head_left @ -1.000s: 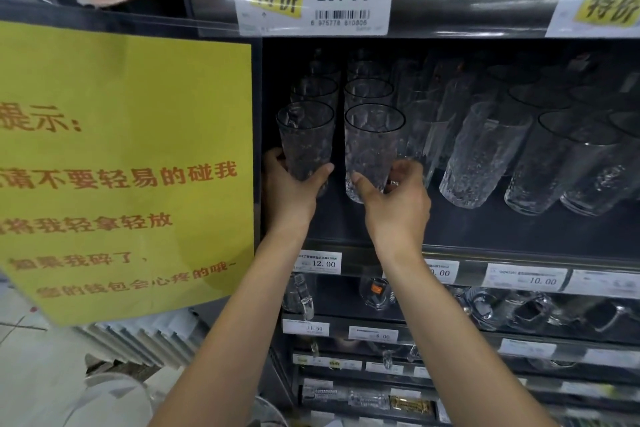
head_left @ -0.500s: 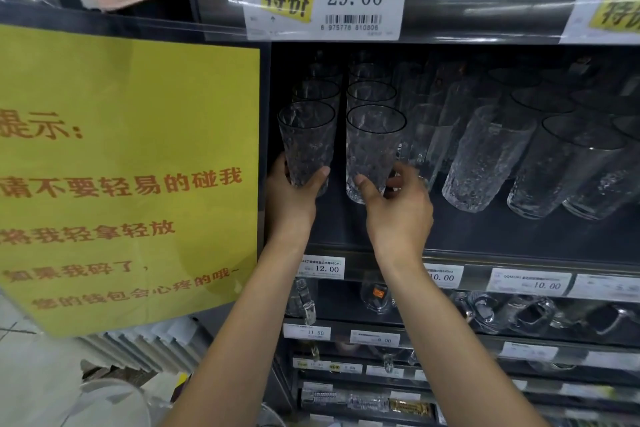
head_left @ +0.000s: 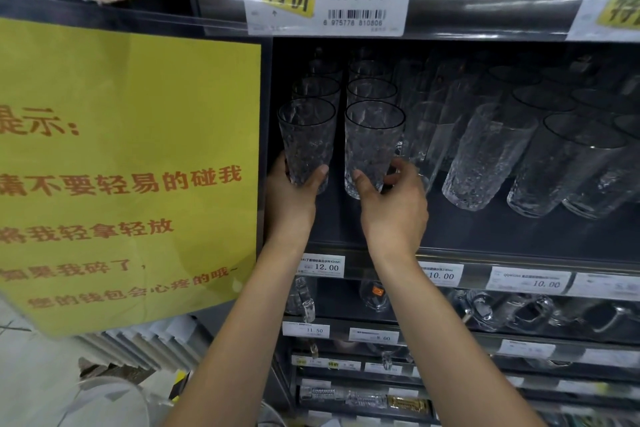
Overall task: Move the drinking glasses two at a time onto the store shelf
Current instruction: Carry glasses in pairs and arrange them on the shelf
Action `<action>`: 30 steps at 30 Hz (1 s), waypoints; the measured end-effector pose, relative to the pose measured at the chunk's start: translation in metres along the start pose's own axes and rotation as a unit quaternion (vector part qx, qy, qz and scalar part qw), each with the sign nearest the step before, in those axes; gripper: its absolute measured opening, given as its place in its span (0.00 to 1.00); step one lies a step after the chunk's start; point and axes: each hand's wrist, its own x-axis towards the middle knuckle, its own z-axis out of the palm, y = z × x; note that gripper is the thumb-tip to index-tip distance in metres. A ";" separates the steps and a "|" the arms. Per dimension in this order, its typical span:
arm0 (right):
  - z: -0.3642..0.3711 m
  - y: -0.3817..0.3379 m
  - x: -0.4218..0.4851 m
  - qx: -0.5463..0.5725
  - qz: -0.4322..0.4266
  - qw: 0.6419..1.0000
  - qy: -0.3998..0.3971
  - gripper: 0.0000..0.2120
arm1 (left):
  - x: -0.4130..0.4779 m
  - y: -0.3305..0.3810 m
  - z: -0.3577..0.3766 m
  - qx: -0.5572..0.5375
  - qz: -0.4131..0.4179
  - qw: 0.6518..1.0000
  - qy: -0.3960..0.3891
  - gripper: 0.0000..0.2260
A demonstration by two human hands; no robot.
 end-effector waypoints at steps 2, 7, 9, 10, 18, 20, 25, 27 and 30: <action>0.000 -0.001 0.000 -0.001 0.002 1.000 -0.001 0.25 | 0.000 -0.001 0.000 -0.001 0.001 1.000 -0.003 0.20; 0.001 0.000 0.001 -0.003 -0.003 1.000 0.001 0.25 | 0.001 -0.001 0.000 -0.001 0.000 1.000 -0.003 0.19; 0.001 0.000 0.001 -0.002 -0.004 1.000 -0.002 0.25 | 0.001 -0.002 0.000 0.001 -0.004 1.000 -0.004 0.19; 0.000 0.001 0.001 0.000 -0.004 1.000 -0.005 0.25 | 0.001 -0.002 0.000 0.004 -0.006 1.000 -0.005 0.19; -0.004 0.001 0.003 0.017 0.010 0.999 -0.031 0.25 | 0.000 -0.004 0.001 0.044 -0.005 0.999 0.006 0.18; -0.005 0.002 0.003 0.025 0.013 0.999 -0.037 0.23 | 0.000 -0.005 0.001 0.062 -0.003 0.998 0.014 0.17; -0.012 0.003 0.006 0.051 0.026 0.996 -0.061 0.18 | -0.007 -0.002 0.003 0.106 -0.012 0.994 0.029 0.18; -0.017 0.004 0.008 0.072 0.037 0.993 -0.081 0.17 | -0.011 0.001 0.005 0.125 -0.011 0.992 0.035 0.19; -0.027 0.009 0.013 0.108 0.058 0.986 -0.114 0.13 | -0.017 0.005 0.009 0.143 -0.021 0.989 0.043 0.18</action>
